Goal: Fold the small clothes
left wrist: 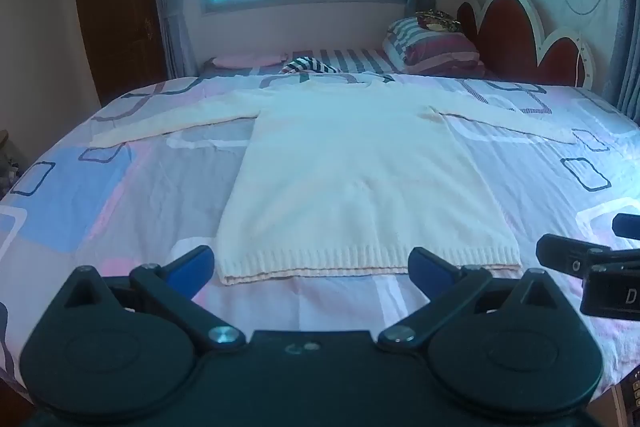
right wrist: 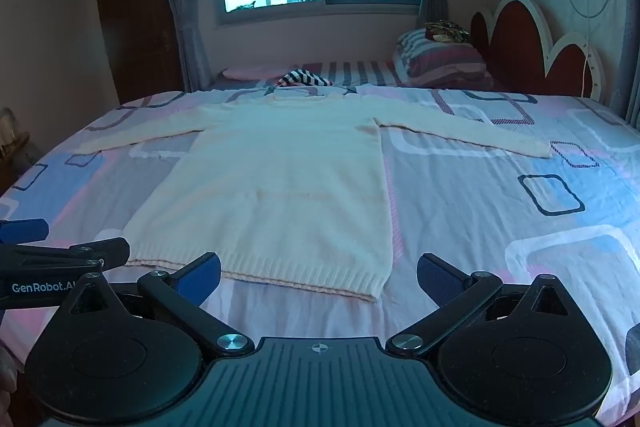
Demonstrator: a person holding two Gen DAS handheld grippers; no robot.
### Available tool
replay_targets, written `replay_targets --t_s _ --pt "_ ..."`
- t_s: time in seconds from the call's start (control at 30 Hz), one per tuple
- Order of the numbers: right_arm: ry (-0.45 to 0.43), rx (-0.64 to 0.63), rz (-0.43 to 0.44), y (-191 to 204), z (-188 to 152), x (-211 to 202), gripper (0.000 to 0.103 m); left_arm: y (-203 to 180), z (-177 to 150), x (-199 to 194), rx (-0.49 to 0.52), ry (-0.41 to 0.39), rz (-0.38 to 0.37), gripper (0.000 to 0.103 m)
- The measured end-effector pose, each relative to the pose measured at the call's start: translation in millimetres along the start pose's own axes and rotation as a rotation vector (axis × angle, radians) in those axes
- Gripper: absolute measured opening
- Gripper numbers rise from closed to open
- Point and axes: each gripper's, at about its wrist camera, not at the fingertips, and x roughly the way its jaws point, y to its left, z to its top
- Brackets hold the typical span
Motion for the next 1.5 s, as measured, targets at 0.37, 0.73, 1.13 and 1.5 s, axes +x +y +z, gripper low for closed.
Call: replay_targets --t_s 0.37,0.73,1.13,1.5 --pt "-0.002 0.0 0.01 0 -6 -3 0.103 3 -2 2 -0.007 0.008 0.003 0.103" --pt "0.008 -0.004 0.009 4 0 2 0.103 7 -4 2 -0.028 0.008 0.006 0.103" --pt "0.009 -0.01 0.012 8 0 3 0.103 10 -6 3 -0.04 0.016 0.013 0.103" --pt "0.008 -0.013 0.011 7 -1 4 0.103 11 -6 3 -0.042 0.013 0.013 0.103"
